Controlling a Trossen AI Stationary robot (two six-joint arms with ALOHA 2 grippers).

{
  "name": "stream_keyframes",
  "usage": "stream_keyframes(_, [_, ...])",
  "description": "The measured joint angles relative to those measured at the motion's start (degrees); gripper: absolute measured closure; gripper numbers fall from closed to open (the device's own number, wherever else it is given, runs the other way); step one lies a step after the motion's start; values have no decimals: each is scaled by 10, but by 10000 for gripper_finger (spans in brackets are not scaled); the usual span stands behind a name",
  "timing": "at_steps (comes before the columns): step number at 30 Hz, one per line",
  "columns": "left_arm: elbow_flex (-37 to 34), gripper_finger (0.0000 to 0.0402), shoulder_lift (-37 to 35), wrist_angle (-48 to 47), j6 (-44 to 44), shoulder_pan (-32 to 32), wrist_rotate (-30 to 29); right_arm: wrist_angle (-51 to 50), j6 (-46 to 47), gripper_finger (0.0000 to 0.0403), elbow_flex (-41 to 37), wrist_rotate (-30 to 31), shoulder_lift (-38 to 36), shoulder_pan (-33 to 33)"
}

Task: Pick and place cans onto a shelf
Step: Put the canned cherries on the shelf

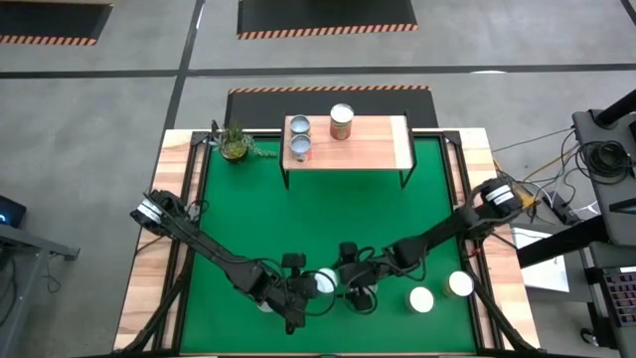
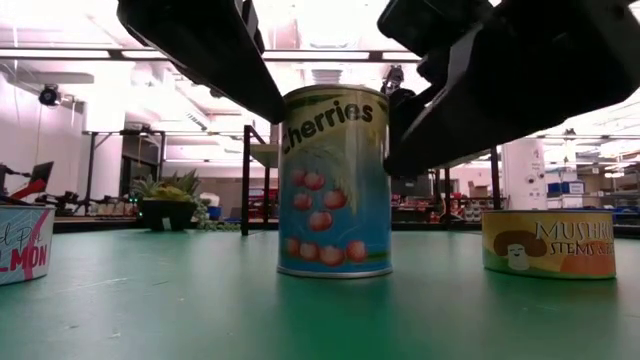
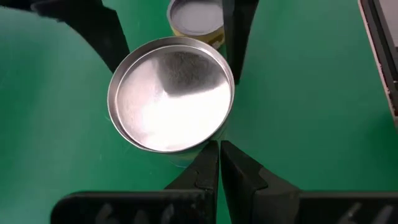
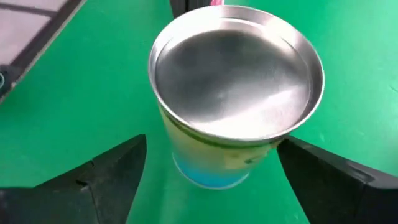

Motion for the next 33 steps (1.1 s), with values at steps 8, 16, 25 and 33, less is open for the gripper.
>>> stream_keyframes(8, [0, 401, 0, 12, -4, -1, 6, 88, -14, 64, -1, 9, 19, -1])
stream_keyframes(16, [0, 401, 0, 11, -2, -1, 6, 93, -16, 128, -1, 5, 21, -3])
stream_keyframes(25, [0, 402, -1, 5, 41, -10, 1, 68, -19, 128, -1, -16, -3, -2])
stream_keyframes(33, [0, 402, -38, -12, 132, -16, -17, -73, 0, 127, 0, -53, -91, -22])
